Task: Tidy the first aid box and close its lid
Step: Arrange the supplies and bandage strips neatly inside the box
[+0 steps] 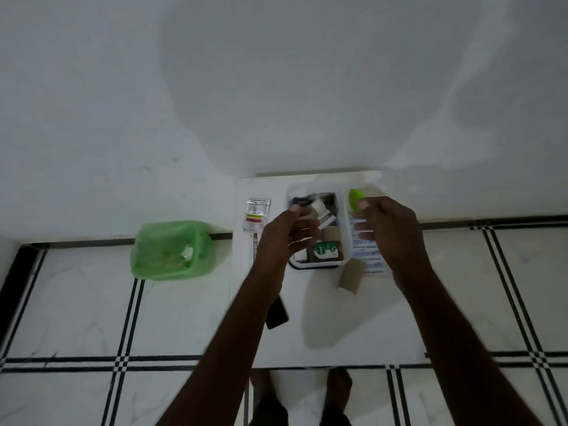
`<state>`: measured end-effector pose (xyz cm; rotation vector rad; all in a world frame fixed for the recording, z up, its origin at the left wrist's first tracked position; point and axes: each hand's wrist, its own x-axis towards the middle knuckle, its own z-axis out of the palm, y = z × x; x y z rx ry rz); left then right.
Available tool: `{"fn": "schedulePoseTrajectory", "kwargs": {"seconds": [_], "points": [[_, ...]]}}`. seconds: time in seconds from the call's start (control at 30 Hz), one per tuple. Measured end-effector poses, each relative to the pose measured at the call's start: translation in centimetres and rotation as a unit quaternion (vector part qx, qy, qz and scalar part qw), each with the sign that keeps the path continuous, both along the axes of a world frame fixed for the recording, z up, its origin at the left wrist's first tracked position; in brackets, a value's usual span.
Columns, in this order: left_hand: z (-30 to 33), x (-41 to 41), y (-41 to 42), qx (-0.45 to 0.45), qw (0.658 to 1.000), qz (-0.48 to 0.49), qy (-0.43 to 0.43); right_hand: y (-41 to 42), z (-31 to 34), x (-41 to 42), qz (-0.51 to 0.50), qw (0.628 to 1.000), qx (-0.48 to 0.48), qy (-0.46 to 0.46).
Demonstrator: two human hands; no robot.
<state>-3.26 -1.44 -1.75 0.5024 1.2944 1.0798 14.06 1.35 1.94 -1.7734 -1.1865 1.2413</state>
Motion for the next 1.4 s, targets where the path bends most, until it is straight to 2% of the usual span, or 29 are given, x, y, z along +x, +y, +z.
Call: {"fn": "schedulePoseTrajectory", "kwargs": {"seconds": [0.13,0.27,0.33,0.47,0.6,0.67,0.77,0.9,0.97,1.1,1.23,1.4], "points": [[-1.5,2.7,0.1,-0.005,0.995,-0.042,0.093,-2.2,-6.1,3.5,0.104,0.971,0.015,-0.214],[-3.4,3.8,-0.2,0.019,0.978,-0.075,0.194,-5.0,-11.7,3.5,0.246,0.916,0.02,-0.316],[-4.2,4.0,-0.3,0.048,0.961,-0.1,0.254,-5.8,-13.6,3.1,0.276,0.897,0.024,-0.345],[-4.4,3.5,-0.4,0.091,0.909,-0.126,0.386,-6.7,-15.1,3.0,0.252,0.894,0.061,-0.366],[-4.5,1.2,-2.8,0.144,0.844,-0.014,0.516,-6.4,-12.9,3.7,0.153,0.91,0.115,-0.368],[-5.7,0.6,-5.4,0.127,0.82,0.027,0.557,-5.9,-10.8,3.4,0.086,0.92,0.14,-0.357],[-8.2,0.3,-9.2,0.075,0.811,-0.009,0.581,-5.5,-8.2,1.6,0.046,0.917,0.204,-0.34],[-12.1,0.1,-11.5,0.095,0.74,-0.213,0.631,-4.2,-7.2,-1.4,0.084,0.908,0.229,-0.34],[-13.1,-0.6,-11.9,0.085,0.723,-0.257,0.636,-3.5,-7.6,-3.3,0.114,0.906,0.212,-0.349],[-13.6,-1.6,-11.3,0.092,0.732,-0.249,0.628,-2.3,-8.6,-6.0,0.134,0.893,0.199,-0.38],[-13.7,-1.8,-10.7,0.096,0.72,-0.229,0.648,-1.2,-9.8,-7.5,0.136,0.871,0.175,-0.439],[-14.5,-2.2,-12.6,0.118,0.742,-0.228,0.62,-0.4,-11.2,-7.3,0.153,0.843,0.162,-0.49]]}}
